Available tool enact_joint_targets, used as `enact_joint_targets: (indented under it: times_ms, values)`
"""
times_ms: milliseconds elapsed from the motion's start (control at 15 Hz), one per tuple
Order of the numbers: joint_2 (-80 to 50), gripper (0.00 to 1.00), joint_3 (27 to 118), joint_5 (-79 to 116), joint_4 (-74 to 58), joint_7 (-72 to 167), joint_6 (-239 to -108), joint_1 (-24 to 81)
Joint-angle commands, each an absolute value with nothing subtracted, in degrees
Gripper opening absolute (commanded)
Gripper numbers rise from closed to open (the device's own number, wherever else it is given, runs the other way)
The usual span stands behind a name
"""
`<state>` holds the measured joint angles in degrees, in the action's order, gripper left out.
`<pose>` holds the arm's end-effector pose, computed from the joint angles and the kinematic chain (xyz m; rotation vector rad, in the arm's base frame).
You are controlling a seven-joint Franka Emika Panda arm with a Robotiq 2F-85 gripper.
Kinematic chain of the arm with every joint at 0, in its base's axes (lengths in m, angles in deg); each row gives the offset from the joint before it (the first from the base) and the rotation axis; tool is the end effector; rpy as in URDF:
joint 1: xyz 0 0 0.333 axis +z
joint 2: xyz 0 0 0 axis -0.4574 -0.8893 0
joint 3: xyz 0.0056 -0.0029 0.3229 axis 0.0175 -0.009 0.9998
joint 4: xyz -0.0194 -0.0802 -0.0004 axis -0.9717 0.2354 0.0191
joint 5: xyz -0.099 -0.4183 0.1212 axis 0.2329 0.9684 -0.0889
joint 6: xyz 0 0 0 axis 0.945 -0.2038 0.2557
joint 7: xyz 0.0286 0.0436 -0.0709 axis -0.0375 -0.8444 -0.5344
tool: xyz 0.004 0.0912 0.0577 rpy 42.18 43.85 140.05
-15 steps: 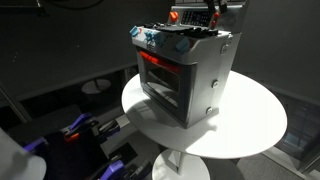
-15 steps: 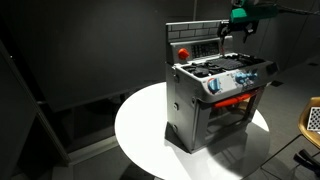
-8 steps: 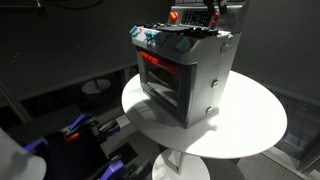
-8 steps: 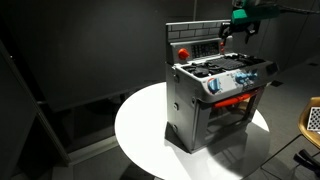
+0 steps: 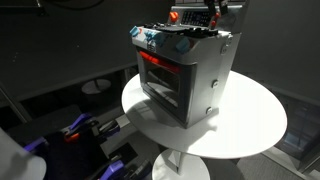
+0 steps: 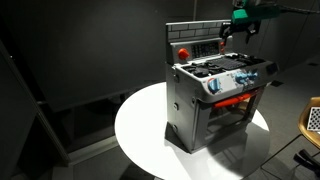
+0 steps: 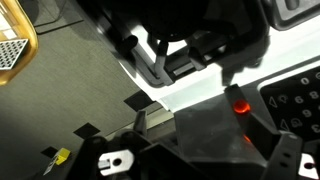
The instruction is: Push the top orange button on the right side of the stoves button display twice
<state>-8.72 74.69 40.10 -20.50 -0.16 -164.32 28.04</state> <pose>0.6765 -0.0248 0.4394 2.6693 -1.0039 0.4670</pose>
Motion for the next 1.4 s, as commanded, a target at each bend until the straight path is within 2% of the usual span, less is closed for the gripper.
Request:
enact_joint_targets:
  times_ms: [0, 867, 1333]
  values:
    - [-9.63, 1.00, 73.81, 39.75, -18.43, -0.91, -163.08, 28.88]
    - [-12.56, 1.00, 73.46, 39.14, -15.52, 0.02, -164.18, 28.76]
    - [-5.49, 1.00, 74.49, 36.34, -22.47, 2.67, -160.87, 28.98]
